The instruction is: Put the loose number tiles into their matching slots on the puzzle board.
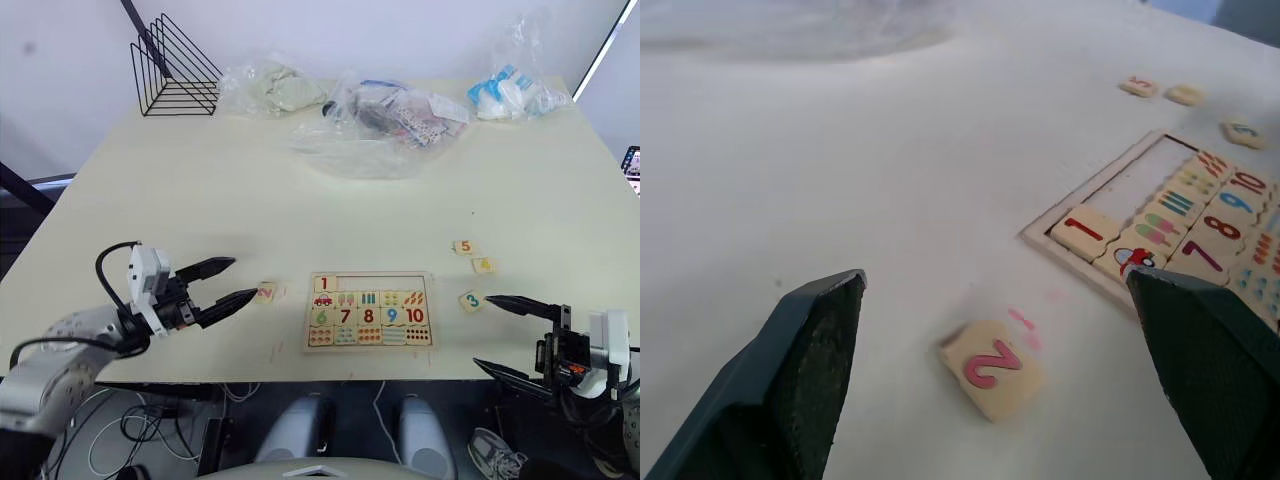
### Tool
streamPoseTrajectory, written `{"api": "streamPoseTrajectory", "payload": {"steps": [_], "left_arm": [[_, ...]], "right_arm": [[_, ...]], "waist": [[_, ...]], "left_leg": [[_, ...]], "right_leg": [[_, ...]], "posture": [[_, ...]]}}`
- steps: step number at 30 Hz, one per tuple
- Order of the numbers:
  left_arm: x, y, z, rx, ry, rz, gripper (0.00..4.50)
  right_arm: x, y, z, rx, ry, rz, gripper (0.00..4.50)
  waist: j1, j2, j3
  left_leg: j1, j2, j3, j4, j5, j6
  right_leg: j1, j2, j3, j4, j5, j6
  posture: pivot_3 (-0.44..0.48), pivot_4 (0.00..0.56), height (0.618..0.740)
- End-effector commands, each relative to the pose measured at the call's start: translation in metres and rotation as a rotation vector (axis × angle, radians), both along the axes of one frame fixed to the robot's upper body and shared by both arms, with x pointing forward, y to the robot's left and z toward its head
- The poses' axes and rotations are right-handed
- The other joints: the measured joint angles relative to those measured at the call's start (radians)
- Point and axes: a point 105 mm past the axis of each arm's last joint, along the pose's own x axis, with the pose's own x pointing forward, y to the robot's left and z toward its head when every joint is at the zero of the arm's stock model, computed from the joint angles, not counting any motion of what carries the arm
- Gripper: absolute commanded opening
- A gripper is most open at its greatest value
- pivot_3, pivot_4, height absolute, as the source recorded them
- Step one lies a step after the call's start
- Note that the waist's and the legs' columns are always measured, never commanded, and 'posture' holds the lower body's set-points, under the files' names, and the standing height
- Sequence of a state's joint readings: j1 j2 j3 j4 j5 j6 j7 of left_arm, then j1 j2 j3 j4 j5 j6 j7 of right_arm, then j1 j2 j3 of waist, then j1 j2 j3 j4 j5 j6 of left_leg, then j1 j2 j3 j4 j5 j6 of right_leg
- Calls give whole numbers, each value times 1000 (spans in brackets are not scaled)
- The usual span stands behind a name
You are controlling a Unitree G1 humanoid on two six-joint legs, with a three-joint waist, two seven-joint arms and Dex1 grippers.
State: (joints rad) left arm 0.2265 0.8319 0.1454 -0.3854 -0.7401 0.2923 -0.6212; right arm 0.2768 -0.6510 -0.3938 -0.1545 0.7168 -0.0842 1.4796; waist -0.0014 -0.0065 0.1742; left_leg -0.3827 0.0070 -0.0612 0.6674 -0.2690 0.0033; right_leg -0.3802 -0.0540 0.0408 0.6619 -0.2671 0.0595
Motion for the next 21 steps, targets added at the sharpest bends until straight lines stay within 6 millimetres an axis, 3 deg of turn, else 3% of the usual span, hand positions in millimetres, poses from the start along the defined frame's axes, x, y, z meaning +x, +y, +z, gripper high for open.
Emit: {"api": "streamPoseTrajectory", "payload": {"steps": [1,8,16,21], "left_arm": [[-13,-6,7,58,-17,175,4412],[-28,-28,-12,100,54,385,4412],[-17,-37,-18,108,69,553,4412],[-11,-39,-18,142,90,546,4412]], "right_arm": [[-2,-4,9,-4,-23,-3,4500],[-5,-6,10,-7,-14,-4,4500],[-6,-5,11,-9,-6,-9,4500],[-5,-4,12,-8,-8,-10,4500]], "waist": [[-1,0,0],[3,0,0],[10,0,0],[12,0,0]], "left_leg": [[0,0,1,0,0,0],[1,-1,2,0,0,0],[2,-2,2,0,0,0],[1,-2,2,0,0,0]], "right_leg": [[0,0,0,0,0,0],[1,4,0,0,0,0],[1,6,0,0,0,0],[1,6,0,0,0,0]], "posture": [[0,150,740],[0,150,740],[0,150,740],[0,150,740]]}}
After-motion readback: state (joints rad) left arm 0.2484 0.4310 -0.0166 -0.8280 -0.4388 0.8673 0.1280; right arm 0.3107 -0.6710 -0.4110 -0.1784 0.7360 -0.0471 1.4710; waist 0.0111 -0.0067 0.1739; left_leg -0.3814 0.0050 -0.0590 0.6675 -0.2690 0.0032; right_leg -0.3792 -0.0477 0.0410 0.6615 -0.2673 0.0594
